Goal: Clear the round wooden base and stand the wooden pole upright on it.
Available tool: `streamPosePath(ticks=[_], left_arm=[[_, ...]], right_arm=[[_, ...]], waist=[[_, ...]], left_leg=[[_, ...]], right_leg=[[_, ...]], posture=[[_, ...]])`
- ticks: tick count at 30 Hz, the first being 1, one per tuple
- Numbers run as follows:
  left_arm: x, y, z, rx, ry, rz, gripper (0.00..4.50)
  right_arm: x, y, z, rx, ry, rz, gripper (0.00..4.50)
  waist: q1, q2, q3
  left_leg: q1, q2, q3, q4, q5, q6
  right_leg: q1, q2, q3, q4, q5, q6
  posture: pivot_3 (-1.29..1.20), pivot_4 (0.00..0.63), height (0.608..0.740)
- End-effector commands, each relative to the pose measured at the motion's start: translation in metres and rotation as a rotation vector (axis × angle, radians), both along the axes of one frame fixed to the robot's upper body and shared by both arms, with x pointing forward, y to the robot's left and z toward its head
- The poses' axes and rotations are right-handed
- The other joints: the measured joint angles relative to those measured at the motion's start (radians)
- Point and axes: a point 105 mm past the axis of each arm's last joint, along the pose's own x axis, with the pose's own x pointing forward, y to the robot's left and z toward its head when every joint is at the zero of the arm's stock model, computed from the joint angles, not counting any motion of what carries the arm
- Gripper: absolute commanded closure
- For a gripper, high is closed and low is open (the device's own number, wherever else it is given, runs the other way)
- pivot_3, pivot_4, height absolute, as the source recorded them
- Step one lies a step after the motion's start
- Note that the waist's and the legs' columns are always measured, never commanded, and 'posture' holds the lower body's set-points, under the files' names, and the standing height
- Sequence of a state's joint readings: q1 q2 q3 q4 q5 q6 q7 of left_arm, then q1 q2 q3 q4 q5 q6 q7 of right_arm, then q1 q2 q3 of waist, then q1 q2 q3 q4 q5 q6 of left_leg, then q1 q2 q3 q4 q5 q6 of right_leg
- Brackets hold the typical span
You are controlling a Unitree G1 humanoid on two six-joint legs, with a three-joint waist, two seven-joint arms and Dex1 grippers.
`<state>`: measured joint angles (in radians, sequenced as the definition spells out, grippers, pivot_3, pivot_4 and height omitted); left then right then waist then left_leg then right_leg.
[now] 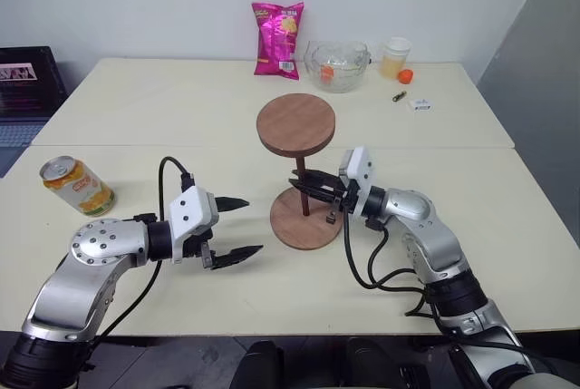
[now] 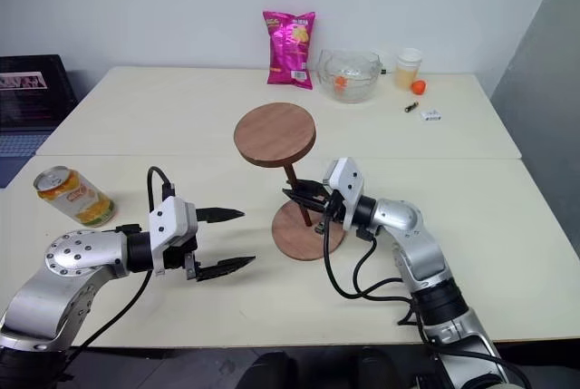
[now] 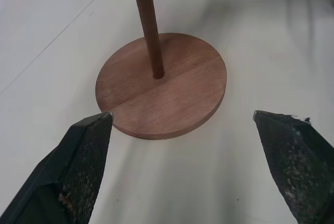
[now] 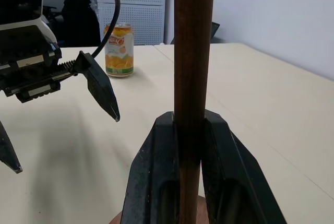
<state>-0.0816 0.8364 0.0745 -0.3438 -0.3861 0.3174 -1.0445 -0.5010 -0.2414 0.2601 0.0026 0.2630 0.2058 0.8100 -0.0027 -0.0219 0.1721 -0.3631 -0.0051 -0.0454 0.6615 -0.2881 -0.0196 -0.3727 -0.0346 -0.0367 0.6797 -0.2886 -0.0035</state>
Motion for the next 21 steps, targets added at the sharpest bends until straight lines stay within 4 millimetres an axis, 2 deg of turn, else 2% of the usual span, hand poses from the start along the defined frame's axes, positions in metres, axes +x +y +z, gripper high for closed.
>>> streamPosePath(ticks=[1,13,21], left_arm=[[0.0,-0.002,0.005,0.012,-0.032,-0.019,0.0],[0.0,-0.002,0.006,-0.003,-0.03,-0.019,0.0],[0.002,-0.002,0.006,0.0,-0.031,-0.016,0.0]], right_arm=[[0.008,-0.017,-0.058,-0.187,0.187,-0.092,4.29],[0.007,-0.031,-0.086,-0.296,0.274,-0.137,4.29],[0.011,-0.037,-0.09,-0.308,0.312,-0.167,4.29]], waist=[[0.0,0.0,-0.002],[0.0,0.004,-0.022],[0.002,0.006,-0.027]], left_leg=[[0.0,0.0,0.0,0.0,0.0,0.0],[0.001,0.0,0.0,-0.001,0.0,0.0],[0.002,0.0,-0.001,-0.001,0.0,0.0]], right_leg=[[0.0,0.0,0.0,0.0,0.0,0.0],[0.001,0.0,0.0,-0.001,0.0,0.0],[0.001,0.0,-0.001,-0.002,-0.001,0.0]], posture=[[0.0,0.15,0.74],[0.0,0.15,0.74],[0.0,0.15,0.74]])
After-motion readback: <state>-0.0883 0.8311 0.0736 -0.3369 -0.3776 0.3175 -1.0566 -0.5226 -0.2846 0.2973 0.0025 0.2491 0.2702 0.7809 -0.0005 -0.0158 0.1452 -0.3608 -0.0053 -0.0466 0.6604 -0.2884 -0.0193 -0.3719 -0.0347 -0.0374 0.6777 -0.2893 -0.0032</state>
